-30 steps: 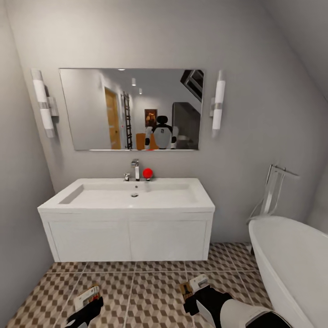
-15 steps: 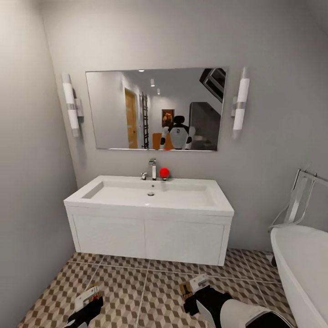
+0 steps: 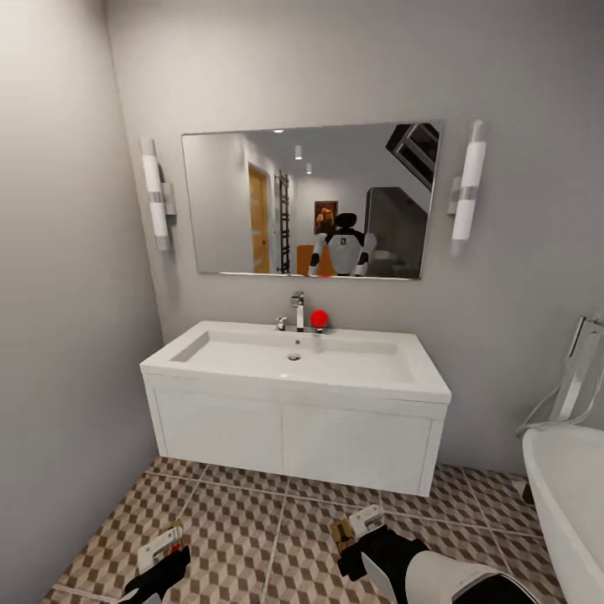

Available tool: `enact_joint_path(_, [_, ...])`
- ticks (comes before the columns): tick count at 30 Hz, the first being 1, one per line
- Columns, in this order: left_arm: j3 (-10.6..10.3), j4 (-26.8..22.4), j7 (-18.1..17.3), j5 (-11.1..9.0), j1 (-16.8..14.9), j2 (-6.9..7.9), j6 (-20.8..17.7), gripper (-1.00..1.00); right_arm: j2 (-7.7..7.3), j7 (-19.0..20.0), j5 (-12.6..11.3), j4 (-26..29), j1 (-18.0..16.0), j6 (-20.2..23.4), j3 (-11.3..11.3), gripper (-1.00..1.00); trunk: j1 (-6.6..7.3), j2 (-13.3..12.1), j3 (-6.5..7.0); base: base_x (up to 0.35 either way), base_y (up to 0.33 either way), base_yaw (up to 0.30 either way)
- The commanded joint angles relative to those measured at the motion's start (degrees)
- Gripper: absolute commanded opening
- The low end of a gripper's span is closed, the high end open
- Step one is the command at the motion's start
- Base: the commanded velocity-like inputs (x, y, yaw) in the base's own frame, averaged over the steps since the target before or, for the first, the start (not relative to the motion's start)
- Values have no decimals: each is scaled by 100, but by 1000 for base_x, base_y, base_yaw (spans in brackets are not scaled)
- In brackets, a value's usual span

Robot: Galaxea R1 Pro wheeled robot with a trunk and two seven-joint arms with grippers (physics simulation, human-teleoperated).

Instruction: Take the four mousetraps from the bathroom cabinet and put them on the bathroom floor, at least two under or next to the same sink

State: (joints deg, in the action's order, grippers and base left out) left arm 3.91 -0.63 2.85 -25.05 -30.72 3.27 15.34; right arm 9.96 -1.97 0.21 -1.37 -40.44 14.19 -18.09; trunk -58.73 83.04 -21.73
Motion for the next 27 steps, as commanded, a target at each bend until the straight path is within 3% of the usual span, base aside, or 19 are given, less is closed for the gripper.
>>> enact_joint_path(1, [39,4,32,53,-4,-1,13,-100,3,-5,-21,-9,-8,10,-22,-100,0,4,-7,0,0,12])
enact_joint_path(9, [36,3,31,53,-4,-1,13,-100,3,-5,-28,-4,-8,13,-19,-100,0,4,-7,0,0,-71])
enact_joint_path(27, [36,2,31,53,-4,-1,13,-100,3,-5,-29,-5,-8,14,-19,-100,0,4,-7,0,0,-227])
